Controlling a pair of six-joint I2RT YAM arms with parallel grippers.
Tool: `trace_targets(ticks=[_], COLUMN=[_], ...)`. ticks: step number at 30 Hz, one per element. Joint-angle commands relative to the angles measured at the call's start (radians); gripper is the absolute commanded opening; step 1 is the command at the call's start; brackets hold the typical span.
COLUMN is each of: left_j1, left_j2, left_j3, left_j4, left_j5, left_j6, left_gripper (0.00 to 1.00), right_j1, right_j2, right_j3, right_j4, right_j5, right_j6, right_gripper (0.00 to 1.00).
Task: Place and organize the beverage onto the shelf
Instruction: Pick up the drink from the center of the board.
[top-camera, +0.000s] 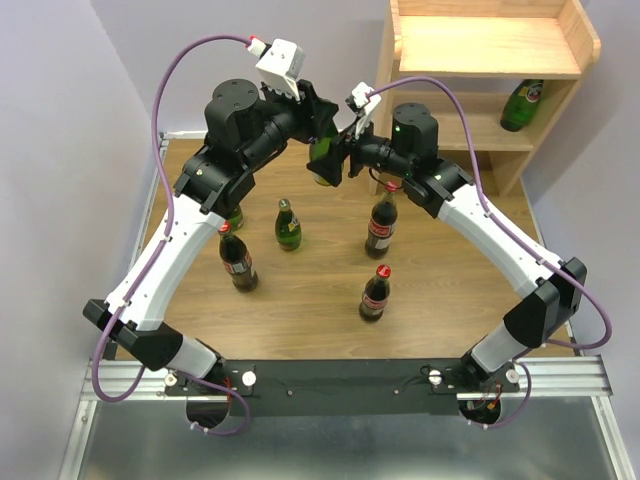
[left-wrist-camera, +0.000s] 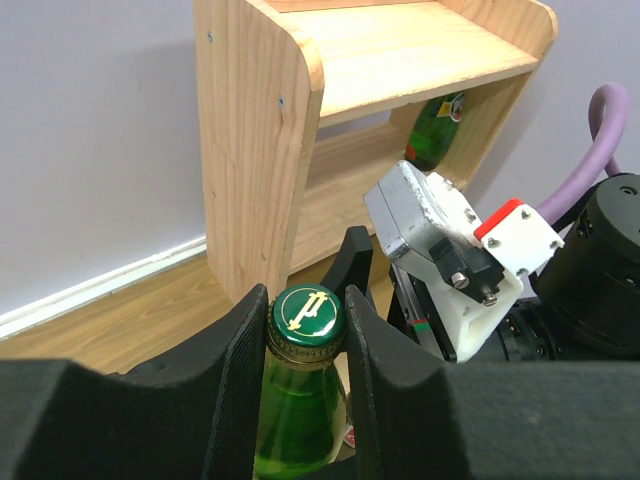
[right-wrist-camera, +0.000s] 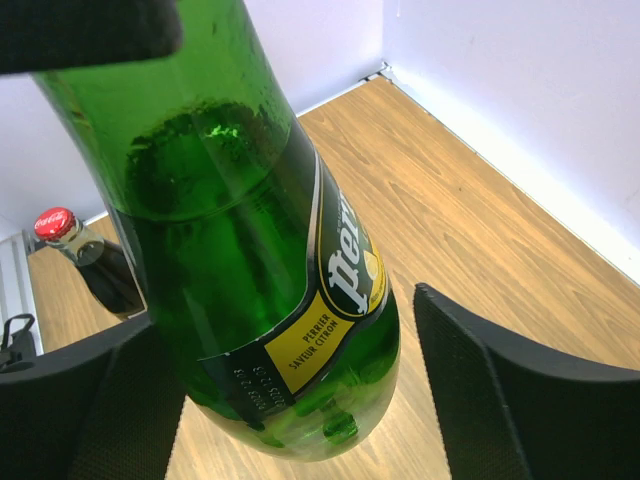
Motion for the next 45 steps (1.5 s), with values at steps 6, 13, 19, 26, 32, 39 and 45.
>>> trace_targets(ticks=[6, 13, 19, 26, 32, 39, 45], left_j1=[-0.005, -0.003, 0.007, 0.02, 0.029, 0.032, 0.032], left_j2=[-0.067, -0.082, -0.107, -0.136, -0.162, -0.255, -0.399], left_j3=[0.002, -0.032, -0.064, -0.116, -0.136, -0.21, -0.4], left_j4=[0.186, 0.212, 0.238, 0.265, 0.278, 0.305, 0.357], left_j5=[-0.014, 0.009, 0.055, 0.097, 0.099, 0.014, -0.058], left_j6=[-0.007, -0.024, -0.062, -0.088, -0.079, 0.022, 0.111], left_gripper=[0.0, 0.0, 0.42, 0.61, 0.68, 0.76, 0.77], right_j1=[0.006, 0.006, 0.006, 0.0, -0.022, -0.106, -0.236], right_j2=[0.009, -0.003, -0.043, -0.046, -0.048, -0.114, -0.209], right_j3=[0.043, 0.056, 0.066, 0.092, 0.112, 0.115, 0.071], right_j4=[0.013, 0.01, 0.001, -0.005, -0.007, -0.024, -0.036], right_j5=[-0.043, -0.068, -0.079, -0.085, -0.094, -0.109, -0.111], right_j6=[0.008, -0.001, 0.002, 0.028, 0.051, 0.059, 0.066], right_gripper=[0.69, 0.04, 0.01, 0.01, 0.01, 0.01, 0.01])
